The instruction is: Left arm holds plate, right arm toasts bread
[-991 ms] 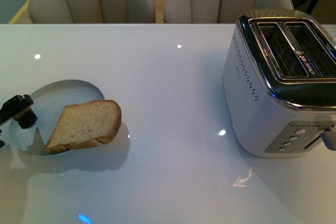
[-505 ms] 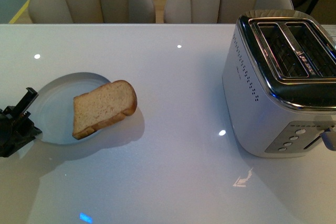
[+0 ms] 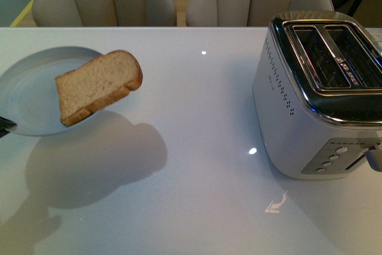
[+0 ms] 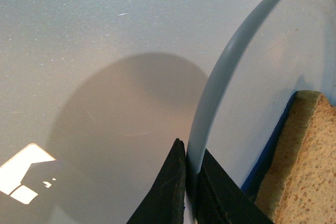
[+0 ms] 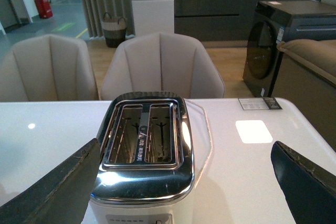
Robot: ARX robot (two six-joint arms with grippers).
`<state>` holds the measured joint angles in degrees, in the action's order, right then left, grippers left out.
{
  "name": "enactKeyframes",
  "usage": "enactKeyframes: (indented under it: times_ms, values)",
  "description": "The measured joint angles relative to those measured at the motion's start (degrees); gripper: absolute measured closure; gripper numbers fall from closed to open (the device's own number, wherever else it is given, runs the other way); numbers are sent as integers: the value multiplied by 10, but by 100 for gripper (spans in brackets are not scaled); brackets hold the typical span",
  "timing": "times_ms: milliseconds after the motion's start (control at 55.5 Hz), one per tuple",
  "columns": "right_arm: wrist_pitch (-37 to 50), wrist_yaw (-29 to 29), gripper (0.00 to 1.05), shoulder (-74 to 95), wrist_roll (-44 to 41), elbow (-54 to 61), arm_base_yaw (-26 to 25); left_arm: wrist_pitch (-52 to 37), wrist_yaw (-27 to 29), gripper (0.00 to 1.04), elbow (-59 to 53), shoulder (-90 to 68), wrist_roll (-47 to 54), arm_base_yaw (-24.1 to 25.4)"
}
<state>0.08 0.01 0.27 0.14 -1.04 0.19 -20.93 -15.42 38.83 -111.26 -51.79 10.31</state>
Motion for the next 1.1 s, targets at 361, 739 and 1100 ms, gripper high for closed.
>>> enactKeyframes:
  times_ms: [361, 739, 1100]
  values:
    - [0, 0, 9, 0, 0, 0, 0, 167, 8, 102, 28, 182, -2, -88]
    - [0, 0, 9, 0, 0, 0, 0, 289, 56, 102, 129, 254, -21, -223]
    - [0, 0, 9, 0, 0, 0, 0, 327, 80, 102, 162, 260, -81, -309]
